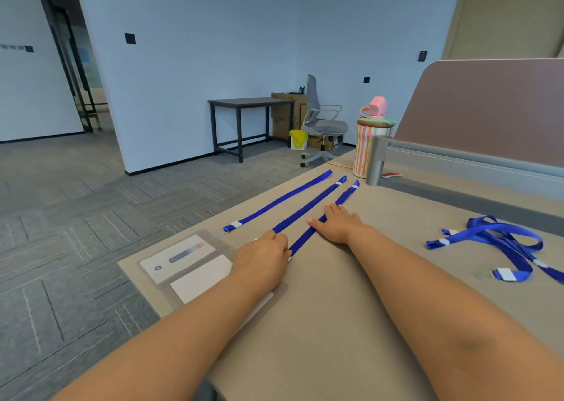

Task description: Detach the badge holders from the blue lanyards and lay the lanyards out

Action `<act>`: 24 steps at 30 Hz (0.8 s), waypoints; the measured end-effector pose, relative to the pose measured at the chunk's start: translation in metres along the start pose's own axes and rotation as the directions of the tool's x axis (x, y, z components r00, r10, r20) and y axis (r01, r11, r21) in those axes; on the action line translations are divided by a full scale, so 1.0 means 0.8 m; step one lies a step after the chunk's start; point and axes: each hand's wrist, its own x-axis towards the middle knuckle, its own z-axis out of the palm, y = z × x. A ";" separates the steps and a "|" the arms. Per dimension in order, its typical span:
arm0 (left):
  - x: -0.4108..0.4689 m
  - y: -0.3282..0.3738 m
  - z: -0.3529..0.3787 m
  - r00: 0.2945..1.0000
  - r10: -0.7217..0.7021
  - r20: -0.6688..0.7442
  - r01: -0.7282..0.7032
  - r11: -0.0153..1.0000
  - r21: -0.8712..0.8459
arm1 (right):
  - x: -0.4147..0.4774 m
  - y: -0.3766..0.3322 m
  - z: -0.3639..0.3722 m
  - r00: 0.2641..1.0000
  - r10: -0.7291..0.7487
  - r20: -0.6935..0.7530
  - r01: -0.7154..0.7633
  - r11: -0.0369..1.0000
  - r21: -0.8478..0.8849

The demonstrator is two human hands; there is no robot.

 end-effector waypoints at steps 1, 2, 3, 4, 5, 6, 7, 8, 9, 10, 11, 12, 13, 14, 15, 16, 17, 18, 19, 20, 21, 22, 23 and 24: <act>-0.001 0.000 0.000 1.000 -0.003 -0.003 0.003 1.000 -0.006 | -0.001 0.000 0.000 1.000 0.002 0.001 -0.002 1.000 0.004; -0.001 0.000 0.000 1.000 -0.005 -0.005 0.005 1.000 -0.012 | -0.002 0.000 0.000 1.000 0.002 0.000 -0.002 1.000 0.008; -0.002 0.000 0.000 1.000 -0.006 -0.006 0.006 1.000 -0.018 | -0.003 0.000 0.000 1.000 -0.001 -0.008 0.001 1.000 0.017; -0.002 0.000 -0.002 1.000 -0.007 -0.005 0.007 1.000 -0.029 | -0.005 0.000 -0.001 1.000 -0.008 -0.029 0.009 0.999 0.035; -0.001 -0.001 -0.003 1.000 -0.008 -0.006 0.008 0.999 -0.045 | -0.008 0.000 -0.002 0.998 -0.017 -0.066 0.021 0.998 0.062; 0.000 -0.001 -0.005 1.000 -0.009 -0.008 0.009 0.998 -0.061 | -0.011 -0.001 -0.004 0.993 -0.030 -0.117 0.040 0.995 0.086; 0.000 -0.001 -0.009 1.000 -0.004 -0.013 0.003 0.997 -0.071 | -0.016 -0.001 -0.006 0.985 -0.045 -0.168 0.062 0.993 0.102; -0.001 -0.002 -0.012 1.000 0.008 -0.019 -0.010 0.997 -0.074 | -0.021 -0.002 -0.008 0.977 -0.062 -0.204 0.085 0.991 0.104; -0.003 -0.003 -0.016 0.999 0.026 -0.024 -0.028 0.997 -0.071 | -0.026 -0.003 -0.009 0.973 -0.079 -0.216 0.102 0.990 0.097; -0.006 -0.004 -0.020 0.998 0.049 -0.029 -0.051 0.997 -0.062 | -0.031 -0.004 -0.010 0.972 -0.095 -0.215 0.116 0.990 0.086; -0.010 -0.005 -0.023 0.996 0.078 -0.033 -0.079 0.996 -0.050 | -0.036 -0.005 -0.011 0.972 -0.105 -0.210 0.124 0.989 0.078; -0.015 -0.008 -0.025 0.994 0.106 -0.034 -0.107 0.994 -0.037 | -0.039 -0.006 -0.012 0.973 -0.111 -0.202 0.128 0.989 0.077; -0.021 -0.011 -0.026 0.992 0.127 -0.026 -0.128 0.991 -0.026 | -0.042 -0.007 -0.012 0.976 -0.112 -0.186 0.128 0.989 0.078; -0.027 -0.015 -0.026 0.990 0.142 -0.015 -0.142 0.990 -0.021 | -0.044 -0.009 -0.011 0.980 -0.111 -0.167 0.125 0.989 0.078; -0.032 -0.018 -0.025 0.988 0.157 -0.006 -0.157 0.987 -0.015 | -0.046 -0.010 -0.010 0.983 -0.109 -0.149 0.122 0.989 0.078; -0.037 -0.022 -0.022 0.985 0.175 0.001 -0.175 0.985 -0.004 | -0.047 -0.011 -0.008 0.985 -0.107 -0.137 0.119 0.990 0.080; -0.042 -0.025 -0.020 0.981 0.193 0.004 -0.193 0.981 0.007 | -0.049 -0.012 -0.007 0.986 -0.102 -0.133 0.114 0.990 0.084; -0.047 -0.027 -0.017 0.979 0.206 0.004 -0.206 0.978 0.015 | -0.051 -0.013 -0.006 0.986 -0.096 -0.134 0.109 0.990 0.091; -0.051 -0.029 -0.015 0.977 0.215 -0.002 -0.215 0.977 0.017 | -0.052 -0.013 -0.004 0.987 -0.089 -0.136 0.104 0.989 0.102; -0.055 -0.030 -0.012 0.976 0.218 -0.017 -0.217 0.976 0.017 | -0.053 -0.012 -0.003 0.987 -0.083 -0.138 0.099 0.988 0.117; -0.057 -0.031 -0.009 0.976 0.216 -0.032 -0.216 0.976 0.019 | -0.054 -0.012 -0.002 0.987 -0.078 -0.140 0.096 0.987 0.128; -0.059 -0.031 -0.007 0.977 0.210 -0.043 -0.209 0.978 0.022 | -0.054 -0.011 -0.002 0.987 -0.075 -0.140 0.094 0.986 0.135; -0.061 -0.031 -0.007 0.978 0.204 -0.045 -0.203 0.979 0.023 | -0.055 -0.011 -0.003 0.988 -0.074 -0.136 0.092 0.986 0.139; -0.061 -0.030 -0.008 0.978 0.202 -0.043 -0.201 0.979 0.021 | -0.056 -0.012 -0.004 0.989 -0.071 -0.127 0.089 0.986 0.141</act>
